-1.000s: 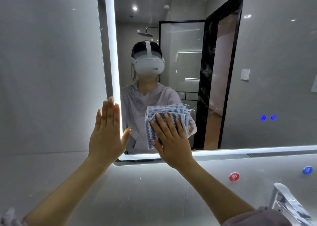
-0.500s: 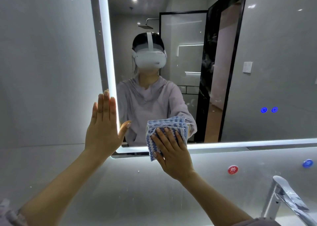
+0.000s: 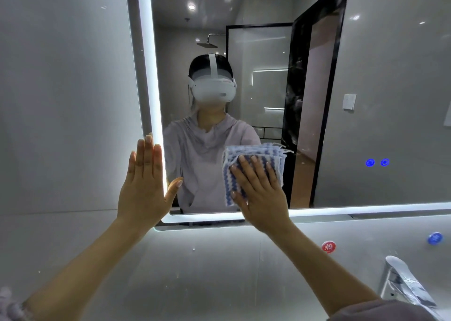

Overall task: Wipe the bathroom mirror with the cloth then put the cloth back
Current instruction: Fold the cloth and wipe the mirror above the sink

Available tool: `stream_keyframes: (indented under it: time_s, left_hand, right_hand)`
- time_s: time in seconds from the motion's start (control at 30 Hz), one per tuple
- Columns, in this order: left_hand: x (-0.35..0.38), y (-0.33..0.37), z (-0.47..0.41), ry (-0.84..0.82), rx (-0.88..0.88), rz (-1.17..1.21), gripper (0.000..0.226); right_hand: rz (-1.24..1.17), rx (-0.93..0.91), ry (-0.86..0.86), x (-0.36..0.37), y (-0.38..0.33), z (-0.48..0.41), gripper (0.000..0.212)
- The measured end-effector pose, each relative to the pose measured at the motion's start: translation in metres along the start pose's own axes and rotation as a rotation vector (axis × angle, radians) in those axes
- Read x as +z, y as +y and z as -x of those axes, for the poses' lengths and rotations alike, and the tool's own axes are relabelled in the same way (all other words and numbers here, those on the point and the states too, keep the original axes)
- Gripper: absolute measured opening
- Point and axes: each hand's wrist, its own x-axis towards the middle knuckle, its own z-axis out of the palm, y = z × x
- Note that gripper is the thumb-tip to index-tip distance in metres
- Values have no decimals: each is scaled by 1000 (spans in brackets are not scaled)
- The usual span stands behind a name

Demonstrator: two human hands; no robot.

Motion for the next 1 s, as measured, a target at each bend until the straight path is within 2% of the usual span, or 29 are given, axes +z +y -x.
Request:
stream_keyframes:
  time_s: [0.33, 0.5, 0.7, 1.0]
  left_hand:
    - [0, 0, 1, -7, -5, 4, 87]
    - [-2, 0, 1, -9, -4, 23, 87]
    - [-2, 1, 1, -4, 1, 43, 87]
    - [0, 0, 1, 1, 8, 33, 88]
  right_hand:
    - [98, 57, 30, -47, 55, -99, 64]
    - [69, 100, 85, -58, 62, -116, 62]
    - [-6, 198, 71, -45, 52, -93, 63]
    - [-60, 194, -7, -4, 33, 21, 62]
